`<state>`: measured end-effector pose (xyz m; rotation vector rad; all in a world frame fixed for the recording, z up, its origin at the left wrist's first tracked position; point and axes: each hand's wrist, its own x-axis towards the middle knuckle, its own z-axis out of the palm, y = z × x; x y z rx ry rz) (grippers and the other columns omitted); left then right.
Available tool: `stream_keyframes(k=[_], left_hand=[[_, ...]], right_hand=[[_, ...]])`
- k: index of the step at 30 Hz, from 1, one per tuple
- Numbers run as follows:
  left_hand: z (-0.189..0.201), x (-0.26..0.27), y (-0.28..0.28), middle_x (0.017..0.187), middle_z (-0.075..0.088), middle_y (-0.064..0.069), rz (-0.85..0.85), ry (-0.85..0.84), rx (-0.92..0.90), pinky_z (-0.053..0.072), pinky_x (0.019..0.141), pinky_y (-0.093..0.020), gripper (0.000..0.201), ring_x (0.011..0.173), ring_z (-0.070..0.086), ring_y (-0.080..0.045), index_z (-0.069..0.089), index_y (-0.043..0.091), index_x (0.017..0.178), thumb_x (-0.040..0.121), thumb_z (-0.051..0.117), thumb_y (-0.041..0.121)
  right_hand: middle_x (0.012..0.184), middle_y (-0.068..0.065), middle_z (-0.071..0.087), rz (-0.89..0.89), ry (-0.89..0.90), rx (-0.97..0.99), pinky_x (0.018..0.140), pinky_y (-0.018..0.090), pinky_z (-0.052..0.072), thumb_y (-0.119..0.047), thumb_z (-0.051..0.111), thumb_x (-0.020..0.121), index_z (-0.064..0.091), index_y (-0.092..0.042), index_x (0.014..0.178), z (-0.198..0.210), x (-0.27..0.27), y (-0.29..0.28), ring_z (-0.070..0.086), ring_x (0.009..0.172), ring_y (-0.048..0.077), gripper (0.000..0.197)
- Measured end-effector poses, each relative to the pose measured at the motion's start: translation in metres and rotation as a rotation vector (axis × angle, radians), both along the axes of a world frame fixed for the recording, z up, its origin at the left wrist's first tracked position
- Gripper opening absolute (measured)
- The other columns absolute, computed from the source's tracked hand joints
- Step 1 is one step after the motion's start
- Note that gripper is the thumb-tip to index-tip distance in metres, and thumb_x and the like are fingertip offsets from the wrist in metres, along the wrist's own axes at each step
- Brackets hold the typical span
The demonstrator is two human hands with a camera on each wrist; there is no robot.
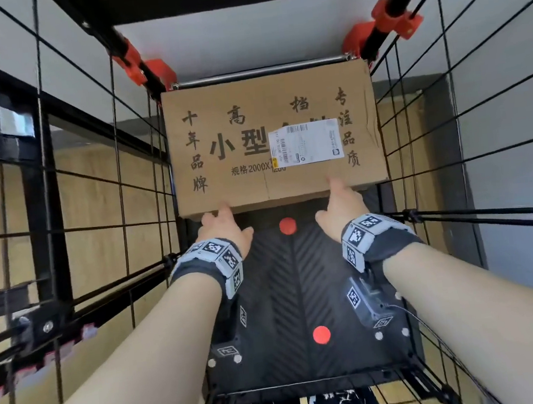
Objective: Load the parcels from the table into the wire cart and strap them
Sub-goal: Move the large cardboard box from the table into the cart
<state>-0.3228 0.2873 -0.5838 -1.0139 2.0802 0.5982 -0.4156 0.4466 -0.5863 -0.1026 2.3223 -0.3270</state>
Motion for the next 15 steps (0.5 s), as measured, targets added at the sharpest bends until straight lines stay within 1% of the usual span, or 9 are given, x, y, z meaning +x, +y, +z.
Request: stream_keyframes(k=[4,7,9,12,15], left_hand=[[-0.005,-0.004,-0.006,0.142,0.033,-0.018,0.011,0.016,0.018,0.043,0.098,-0.042,0.068,0.124,0.044,-0.035,0.018,0.019,0.147,0.092,0.052,0.039],[-0.005,-0.003,-0.004,0.144,0.031,-0.016,0.026,0.029,0.029,0.043,0.1,-0.042,0.069,0.125,0.044,-0.034,0.019,0.017,0.147,0.092,0.054,0.039],[0.0,0.0,-0.002,0.145,0.031,-0.015,0.026,0.029,0.032,0.044,0.1,-0.042,0.068,0.125,0.044,-0.033,0.022,0.014,0.146,0.091,0.054,0.04],[0.014,0.006,0.001,0.142,0.034,-0.017,0.023,0.044,0.03,0.045,0.098,-0.042,0.066,0.123,0.046,-0.034,0.027,0.011,0.145,0.091,0.054,0.04],[0.034,0.013,0.004,0.142,0.035,-0.016,0.007,0.056,0.037,0.048,0.096,-0.043,0.067,0.121,0.049,-0.034,0.026,0.012,0.145,0.091,0.054,0.04]], right_hand=[[0.127,0.015,0.049,0.08,0.009,0.041,0.092,0.038,0.047,-0.01,0.051,0.088,0.023,-0.016,0.145,0.003,-0.005,-0.002,0.042,0.123,0.03,0.064],[0.129,0.014,0.048,0.109,0.0,0.083,0.092,0.039,0.045,-0.014,0.051,0.089,0.022,-0.017,0.146,0.007,-0.006,0.001,0.039,0.126,0.029,0.065],[0.13,0.012,0.05,0.131,0.02,0.127,0.091,0.038,0.044,-0.016,0.051,0.088,0.028,-0.016,0.142,0.012,-0.004,0.002,0.039,0.125,0.029,0.059],[0.124,0.012,0.053,0.188,0.058,0.182,0.088,0.037,0.042,-0.018,0.051,0.087,0.039,-0.013,0.132,0.027,0.002,0.001,0.043,0.12,0.029,0.047],[0.122,0.012,0.055,0.231,0.085,0.177,0.087,0.035,0.041,-0.019,0.05,0.087,0.044,-0.011,0.127,0.051,0.011,-0.003,0.046,0.116,0.03,0.041]])
